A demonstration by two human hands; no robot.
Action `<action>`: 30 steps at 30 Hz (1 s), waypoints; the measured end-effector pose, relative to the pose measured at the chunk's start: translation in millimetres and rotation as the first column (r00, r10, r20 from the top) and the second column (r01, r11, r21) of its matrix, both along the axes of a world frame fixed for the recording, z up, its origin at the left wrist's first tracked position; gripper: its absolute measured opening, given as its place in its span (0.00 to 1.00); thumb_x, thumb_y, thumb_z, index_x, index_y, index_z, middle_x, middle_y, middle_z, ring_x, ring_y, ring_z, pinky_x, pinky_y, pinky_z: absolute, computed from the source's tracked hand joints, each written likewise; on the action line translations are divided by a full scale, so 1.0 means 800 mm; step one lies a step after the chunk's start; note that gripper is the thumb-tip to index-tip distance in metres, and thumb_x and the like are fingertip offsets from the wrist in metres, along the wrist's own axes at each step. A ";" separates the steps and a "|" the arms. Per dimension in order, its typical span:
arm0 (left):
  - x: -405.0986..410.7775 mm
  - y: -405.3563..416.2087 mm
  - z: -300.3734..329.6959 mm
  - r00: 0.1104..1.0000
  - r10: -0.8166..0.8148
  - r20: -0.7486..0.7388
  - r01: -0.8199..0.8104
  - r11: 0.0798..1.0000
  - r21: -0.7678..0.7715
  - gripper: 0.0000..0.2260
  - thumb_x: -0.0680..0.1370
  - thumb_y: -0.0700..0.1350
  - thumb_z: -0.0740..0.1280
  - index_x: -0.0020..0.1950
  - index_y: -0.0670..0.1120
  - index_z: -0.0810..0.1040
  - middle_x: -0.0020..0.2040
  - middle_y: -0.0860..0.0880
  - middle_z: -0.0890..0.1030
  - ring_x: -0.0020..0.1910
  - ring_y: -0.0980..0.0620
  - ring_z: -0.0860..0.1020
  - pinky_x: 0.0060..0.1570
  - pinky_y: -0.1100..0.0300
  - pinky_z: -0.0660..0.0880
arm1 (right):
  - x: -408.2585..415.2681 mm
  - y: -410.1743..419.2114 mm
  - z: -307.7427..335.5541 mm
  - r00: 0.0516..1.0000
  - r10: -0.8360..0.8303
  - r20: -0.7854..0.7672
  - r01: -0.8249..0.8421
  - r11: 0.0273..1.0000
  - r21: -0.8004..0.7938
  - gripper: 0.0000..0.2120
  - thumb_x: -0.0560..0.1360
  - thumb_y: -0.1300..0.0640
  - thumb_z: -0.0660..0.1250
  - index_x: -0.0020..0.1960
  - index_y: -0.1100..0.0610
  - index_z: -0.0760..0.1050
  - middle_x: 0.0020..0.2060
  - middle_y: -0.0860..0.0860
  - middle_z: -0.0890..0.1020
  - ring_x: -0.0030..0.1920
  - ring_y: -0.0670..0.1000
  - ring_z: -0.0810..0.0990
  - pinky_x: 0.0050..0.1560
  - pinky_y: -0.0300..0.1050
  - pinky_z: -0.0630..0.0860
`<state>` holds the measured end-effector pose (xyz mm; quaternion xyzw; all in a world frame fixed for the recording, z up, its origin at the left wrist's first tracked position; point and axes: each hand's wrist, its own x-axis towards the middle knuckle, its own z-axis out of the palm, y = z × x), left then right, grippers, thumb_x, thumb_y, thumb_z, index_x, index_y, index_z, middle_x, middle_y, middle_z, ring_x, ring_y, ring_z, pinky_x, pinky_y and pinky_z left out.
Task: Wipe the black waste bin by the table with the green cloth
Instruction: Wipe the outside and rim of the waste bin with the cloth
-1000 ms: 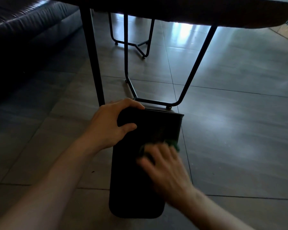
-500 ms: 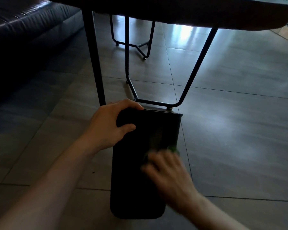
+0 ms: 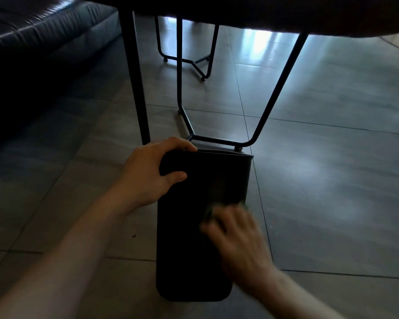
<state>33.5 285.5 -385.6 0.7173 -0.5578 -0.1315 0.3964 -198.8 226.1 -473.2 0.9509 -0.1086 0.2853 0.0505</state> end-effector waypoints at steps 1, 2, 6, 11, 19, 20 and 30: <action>0.000 0.000 0.001 1.000 -0.002 -0.003 0.002 1.000 0.003 0.24 0.71 0.42 0.78 0.60 0.63 0.77 0.58 0.57 0.82 0.61 0.54 0.79 0.63 0.47 0.76 | 0.021 -0.021 0.025 0.993 -0.080 0.089 0.076 0.996 0.047 0.12 0.75 0.51 0.69 0.56 0.54 0.74 0.57 0.56 0.71 0.52 0.59 0.72 0.48 0.54 0.74; -0.001 0.001 0.002 1.000 -0.009 -0.004 0.009 1.000 0.002 0.24 0.71 0.42 0.78 0.60 0.63 0.77 0.58 0.57 0.82 0.61 0.54 0.79 0.63 0.48 0.76 | 0.040 -0.042 0.048 0.974 -0.152 0.166 0.141 0.987 0.080 0.14 0.75 0.50 0.69 0.57 0.55 0.74 0.57 0.56 0.70 0.53 0.59 0.71 0.49 0.53 0.72; 0.002 0.002 0.002 1.000 0.000 0.005 0.000 1.000 -0.008 0.24 0.70 0.42 0.78 0.60 0.63 0.77 0.58 0.55 0.83 0.60 0.53 0.80 0.62 0.47 0.76 | 0.050 -0.037 0.049 0.967 -0.191 0.169 0.180 0.981 0.077 0.14 0.75 0.52 0.73 0.55 0.56 0.75 0.56 0.56 0.70 0.52 0.59 0.72 0.47 0.53 0.73; 0.000 0.003 0.001 1.000 -0.016 -0.021 0.016 1.000 -0.003 0.24 0.70 0.42 0.78 0.60 0.64 0.77 0.58 0.56 0.82 0.61 0.54 0.79 0.62 0.48 0.76 | -0.036 0.046 -0.043 0.985 0.084 -0.152 -0.090 0.995 -0.033 0.01 0.77 0.56 0.68 0.48 0.52 0.77 0.53 0.55 0.81 0.47 0.57 0.77 0.42 0.50 0.78; -0.001 -0.001 0.004 1.000 -0.008 -0.021 0.008 1.000 0.006 0.24 0.70 0.41 0.78 0.60 0.62 0.78 0.58 0.57 0.82 0.60 0.55 0.79 0.62 0.50 0.76 | 0.060 -0.053 0.067 0.954 -0.230 0.192 0.211 0.971 0.114 0.16 0.74 0.50 0.73 0.56 0.55 0.73 0.56 0.55 0.70 0.52 0.58 0.72 0.47 0.50 0.71; 0.000 0.000 0.003 1.000 -0.002 -0.025 0.002 1.000 0.006 0.24 0.70 0.41 0.78 0.60 0.62 0.78 0.58 0.57 0.82 0.60 0.55 0.79 0.62 0.50 0.76 | 0.052 -0.041 0.054 0.964 -0.212 0.157 0.200 0.976 0.090 0.15 0.74 0.52 0.74 0.55 0.56 0.74 0.56 0.56 0.72 0.51 0.59 0.73 0.46 0.52 0.73; 0.001 0.001 0.002 1.000 -0.007 -0.017 0.007 1.000 0.015 0.25 0.71 0.42 0.78 0.59 0.65 0.77 0.59 0.57 0.82 0.60 0.55 0.79 0.62 0.53 0.76 | 0.030 -0.031 0.052 0.979 -0.182 0.091 0.173 0.980 0.097 0.13 0.73 0.54 0.74 0.54 0.58 0.78 0.55 0.57 0.72 0.50 0.59 0.72 0.44 0.52 0.73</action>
